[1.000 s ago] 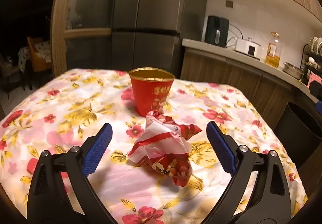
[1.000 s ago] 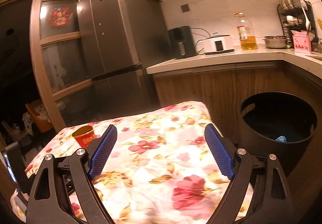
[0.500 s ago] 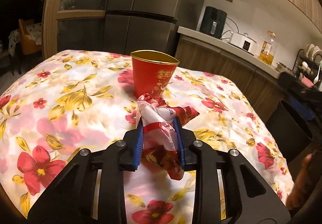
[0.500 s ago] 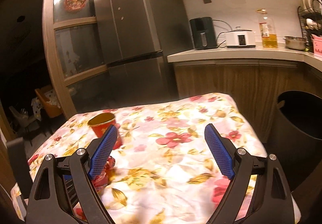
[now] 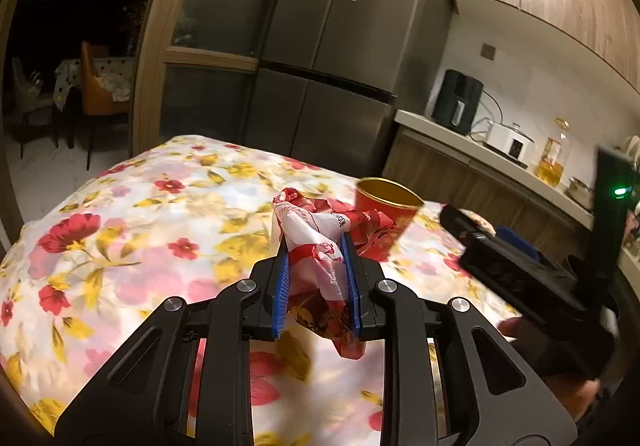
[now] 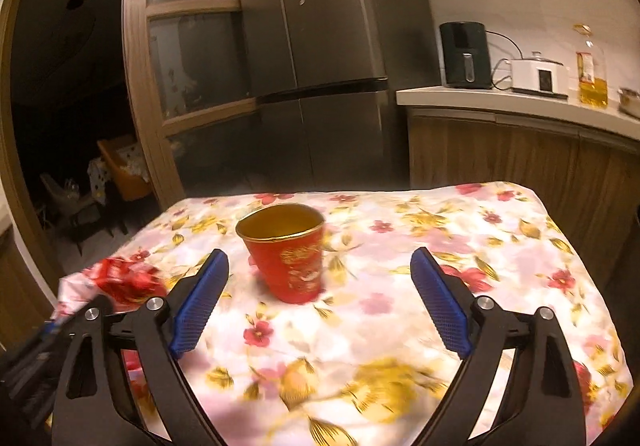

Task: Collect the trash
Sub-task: 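Grasp the red-and-white snack bag with the left gripper while the right gripper grasps the red cup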

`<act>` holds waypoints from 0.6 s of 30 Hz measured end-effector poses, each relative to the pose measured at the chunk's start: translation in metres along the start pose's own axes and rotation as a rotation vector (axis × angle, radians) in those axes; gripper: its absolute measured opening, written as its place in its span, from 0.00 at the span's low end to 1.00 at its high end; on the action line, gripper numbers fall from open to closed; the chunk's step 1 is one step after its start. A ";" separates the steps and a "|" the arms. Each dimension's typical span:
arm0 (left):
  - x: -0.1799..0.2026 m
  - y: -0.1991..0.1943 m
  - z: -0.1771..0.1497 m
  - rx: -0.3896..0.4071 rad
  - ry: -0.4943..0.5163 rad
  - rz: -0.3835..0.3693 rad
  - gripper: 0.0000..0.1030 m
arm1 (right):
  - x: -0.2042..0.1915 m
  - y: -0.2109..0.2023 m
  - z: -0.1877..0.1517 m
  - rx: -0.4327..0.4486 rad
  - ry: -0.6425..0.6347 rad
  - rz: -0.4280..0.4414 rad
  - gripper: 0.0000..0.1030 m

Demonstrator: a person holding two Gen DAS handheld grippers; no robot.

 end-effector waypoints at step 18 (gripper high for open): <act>-0.022 0.013 0.022 0.014 -0.030 0.005 0.22 | -0.031 0.082 0.003 -0.066 -0.059 -0.034 0.94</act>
Point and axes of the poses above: each gripper's, at about its wrist camera, not at the fingertips, and y roughly the way its jaws point, x to its right, z to its top, the point moved 9 cm from there along y, roughly the way its jaws point, and after that the axes turned 4 degrees about -y, right-handed, at the moved point
